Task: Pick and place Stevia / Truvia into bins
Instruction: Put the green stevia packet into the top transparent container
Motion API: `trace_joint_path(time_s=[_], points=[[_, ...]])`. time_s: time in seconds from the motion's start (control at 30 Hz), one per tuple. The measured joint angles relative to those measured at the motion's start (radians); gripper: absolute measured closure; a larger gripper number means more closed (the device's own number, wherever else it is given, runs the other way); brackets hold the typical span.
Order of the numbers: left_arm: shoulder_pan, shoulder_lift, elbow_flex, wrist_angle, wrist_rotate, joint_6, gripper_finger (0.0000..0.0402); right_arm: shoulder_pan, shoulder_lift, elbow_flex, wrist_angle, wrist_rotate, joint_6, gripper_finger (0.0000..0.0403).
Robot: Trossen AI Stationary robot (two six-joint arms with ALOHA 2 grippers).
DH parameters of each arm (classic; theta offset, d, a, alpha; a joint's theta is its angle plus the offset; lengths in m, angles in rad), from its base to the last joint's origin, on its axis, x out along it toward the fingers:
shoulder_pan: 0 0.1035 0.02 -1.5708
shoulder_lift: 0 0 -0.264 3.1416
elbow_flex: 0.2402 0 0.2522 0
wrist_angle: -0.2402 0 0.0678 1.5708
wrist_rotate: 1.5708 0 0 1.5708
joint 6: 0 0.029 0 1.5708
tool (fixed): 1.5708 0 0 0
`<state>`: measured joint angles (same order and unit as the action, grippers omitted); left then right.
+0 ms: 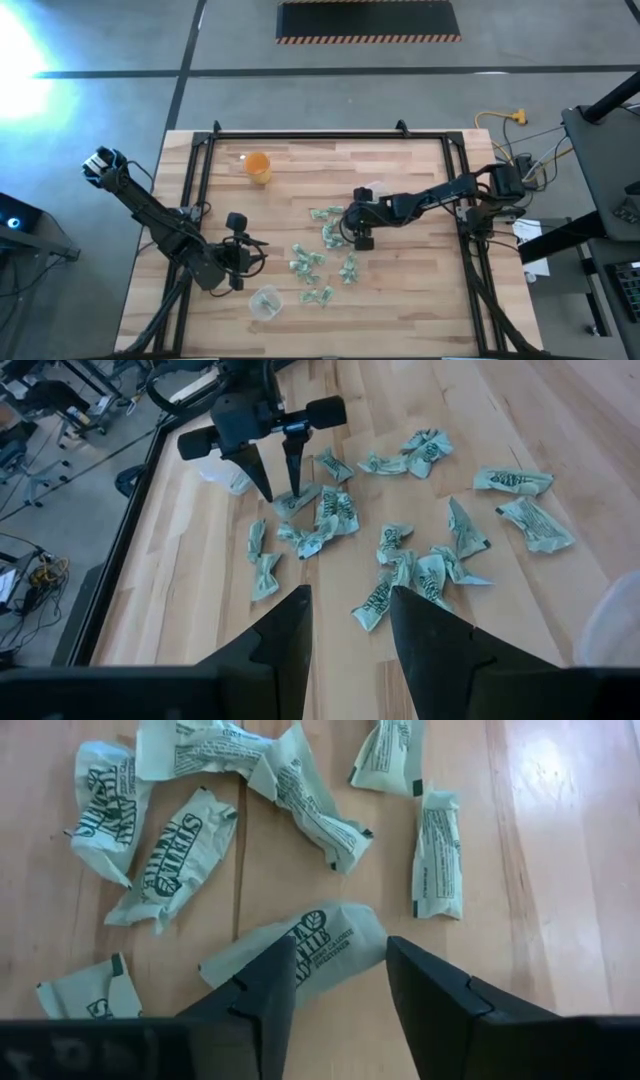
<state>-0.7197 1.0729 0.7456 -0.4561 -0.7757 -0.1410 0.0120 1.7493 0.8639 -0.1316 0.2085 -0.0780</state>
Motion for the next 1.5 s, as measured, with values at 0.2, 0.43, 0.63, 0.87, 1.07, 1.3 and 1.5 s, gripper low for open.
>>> trace_joint_path(time_s=[0.2,0.43,0.63,0.87,1.07,1.3,1.5], points=[[0.0,0.0,0.0,0.0,0.0,0.0,0.0281,0.0,0.0,0.0,-0.012,0.001,-0.006,0.0285],[0.0,0.0,0.0,0.0,0.0,0.0,0.0281,0.0,0.0,0.0,-0.021,0.001,-0.012,0.0352],[0.0,0.0,0.0,0.0,0.0,0.0,0.0281,0.001,0.0,0.0,-0.02,-0.004,-0.011,0.0384],[0.0,0.0,0.0,0.0,0.0,0.0,0.0281,0.0,0.0,0.0,-0.009,-0.052,0.005,0.0352],[0.0,0.0,0.0,0.0,0.0,0.0,0.0281,0.0,0.0,0.0,-0.007,-0.052,0.016,0.0291],[0.0,0.0,0.0,0.0,0.0,0.0,0.0281,-0.006,0.0,0.0,0.006,-0.052,0.024,0.0236],[0.0,0.0,0.0,0.0,0.0,0.0,0.0281,-0.01,0.001,0.0,0.008,-0.065,0.027,0.0207]])
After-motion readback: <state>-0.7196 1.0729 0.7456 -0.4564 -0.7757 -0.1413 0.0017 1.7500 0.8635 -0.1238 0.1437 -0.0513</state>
